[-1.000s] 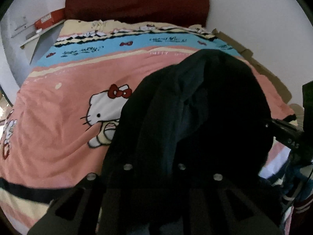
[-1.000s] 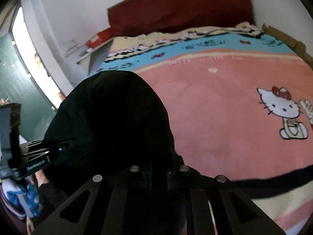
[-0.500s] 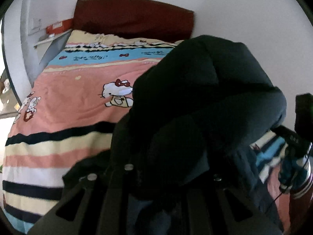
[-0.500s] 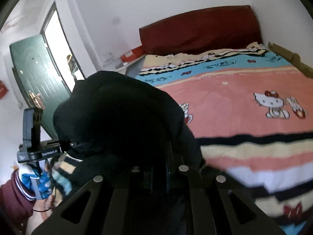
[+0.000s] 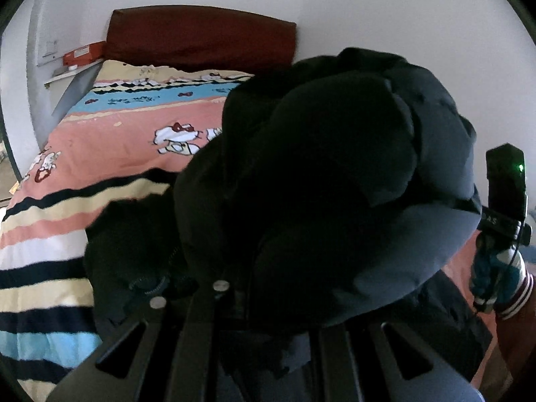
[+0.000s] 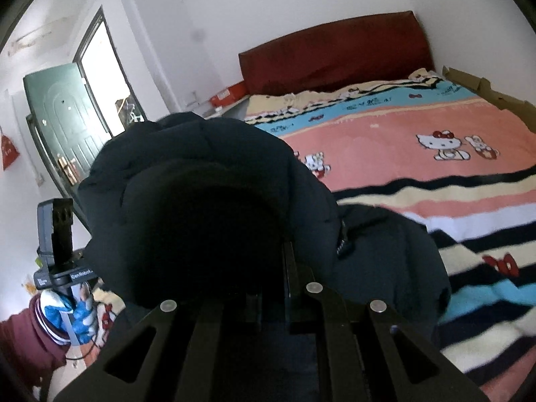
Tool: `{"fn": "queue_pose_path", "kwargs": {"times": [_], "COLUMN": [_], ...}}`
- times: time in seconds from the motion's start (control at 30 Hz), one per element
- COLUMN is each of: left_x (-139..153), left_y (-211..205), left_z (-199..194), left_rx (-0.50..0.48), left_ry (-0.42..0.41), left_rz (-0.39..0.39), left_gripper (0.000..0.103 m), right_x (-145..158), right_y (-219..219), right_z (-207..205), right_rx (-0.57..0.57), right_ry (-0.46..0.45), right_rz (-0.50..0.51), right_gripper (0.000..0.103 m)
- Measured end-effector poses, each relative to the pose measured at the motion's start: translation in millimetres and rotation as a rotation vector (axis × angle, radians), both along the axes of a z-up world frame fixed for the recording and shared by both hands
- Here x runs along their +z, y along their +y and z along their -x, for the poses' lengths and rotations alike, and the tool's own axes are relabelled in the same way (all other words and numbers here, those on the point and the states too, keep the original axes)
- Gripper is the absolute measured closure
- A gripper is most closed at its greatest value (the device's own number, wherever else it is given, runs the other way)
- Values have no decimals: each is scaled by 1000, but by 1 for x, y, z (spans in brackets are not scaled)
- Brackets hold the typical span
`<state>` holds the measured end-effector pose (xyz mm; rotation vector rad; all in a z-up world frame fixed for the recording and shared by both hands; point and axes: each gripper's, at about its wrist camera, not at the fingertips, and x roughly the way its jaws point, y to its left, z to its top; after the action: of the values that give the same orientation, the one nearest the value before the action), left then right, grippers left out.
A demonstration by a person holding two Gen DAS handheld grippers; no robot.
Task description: Fold large clothes
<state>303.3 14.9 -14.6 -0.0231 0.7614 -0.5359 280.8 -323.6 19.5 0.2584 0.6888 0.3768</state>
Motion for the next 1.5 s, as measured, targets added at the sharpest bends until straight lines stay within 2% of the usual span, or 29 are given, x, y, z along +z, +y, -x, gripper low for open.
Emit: {"fn": "queue_pose_path", "kwargs": {"times": [0.17,0.63,0.93,1.1,1.2,1.27,1.33,1.43,1.5], "left_x": [-22,-76,-71,-65,-63,-61,-59,-58,-58], "left_y": [-9,-27,-29,-35,-36,-36,-37,-39,-40], "left_z": [16,22,20,17,22,26,32,42,51], "left_rx": [-19,-21,6,7,13,19,26,23,15], "left_ry": [0,-15,13,5,-8,-18,-32,-52,-60], "left_rz": [-53,-135,-136,-175,-197,-213,-213,-230,-241], "left_gripper": [94,93,91,86,83,79,69,57,53], "right_x": [-15,-89,-84,-80,-79,-76,-74,-73,-72], "right_y": [-3,-10,-8,-4,-1,1,0,-7,-10], "right_z": [11,6,1,2,8,12,18,23,26], "right_rx": [37,109,105,101,111,120,112,108,106], "right_ry": [7,81,94,94,87,74,61,61,64], "right_rz": [82,137,158,194,224,255,279,280,286], "right_gripper": [94,93,91,88,82,63,50,48,48]}}
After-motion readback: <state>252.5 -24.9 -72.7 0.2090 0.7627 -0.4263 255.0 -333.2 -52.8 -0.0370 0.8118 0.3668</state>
